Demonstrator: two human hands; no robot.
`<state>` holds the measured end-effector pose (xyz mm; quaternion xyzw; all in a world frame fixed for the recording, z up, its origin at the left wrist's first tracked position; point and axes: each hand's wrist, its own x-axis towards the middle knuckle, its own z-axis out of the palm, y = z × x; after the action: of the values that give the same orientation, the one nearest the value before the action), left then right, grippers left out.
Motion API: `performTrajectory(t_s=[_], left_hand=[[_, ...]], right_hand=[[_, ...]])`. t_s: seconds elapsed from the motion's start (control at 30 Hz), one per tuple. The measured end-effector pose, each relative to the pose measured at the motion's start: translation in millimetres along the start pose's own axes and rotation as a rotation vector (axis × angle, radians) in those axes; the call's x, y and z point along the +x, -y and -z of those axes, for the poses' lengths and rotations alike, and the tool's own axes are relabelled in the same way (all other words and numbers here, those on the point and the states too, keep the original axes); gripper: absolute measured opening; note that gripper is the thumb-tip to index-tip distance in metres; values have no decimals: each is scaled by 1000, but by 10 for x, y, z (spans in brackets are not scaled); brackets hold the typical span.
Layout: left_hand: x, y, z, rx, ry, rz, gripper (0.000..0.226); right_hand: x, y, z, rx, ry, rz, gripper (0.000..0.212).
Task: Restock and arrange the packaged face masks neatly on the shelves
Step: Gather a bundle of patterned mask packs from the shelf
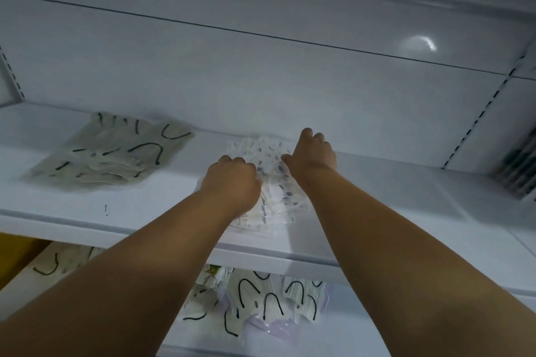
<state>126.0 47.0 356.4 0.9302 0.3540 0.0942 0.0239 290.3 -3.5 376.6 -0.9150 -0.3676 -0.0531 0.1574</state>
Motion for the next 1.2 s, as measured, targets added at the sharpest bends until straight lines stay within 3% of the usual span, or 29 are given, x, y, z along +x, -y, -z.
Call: performTrajectory(t_s=[0.2,0.37,0.53,0.7,0.93,1.2], left_hand=[[-99,182,64,-97,-160,-57,30],[-390,502,218,-275,-188,-180,39],[-848,892,271,-402,-250,-324,33],[-1490,1351,270,-453,-272,-346,26],[-2590,2055,67,-407,-308,-320,16],[-3504,2545,-519,-373,-123,-152,22]], right_hand=[[-329,219,64,72,2,80,29],[-867,570,162,107,-143,101,26],[-1531,935,244,117,-250,36,25],[-2220,1308,199,170,-285,38,18],[-3293,1789,-194,367,-189,93,7],[-4087,2008,-909,443,-9,99,8]])
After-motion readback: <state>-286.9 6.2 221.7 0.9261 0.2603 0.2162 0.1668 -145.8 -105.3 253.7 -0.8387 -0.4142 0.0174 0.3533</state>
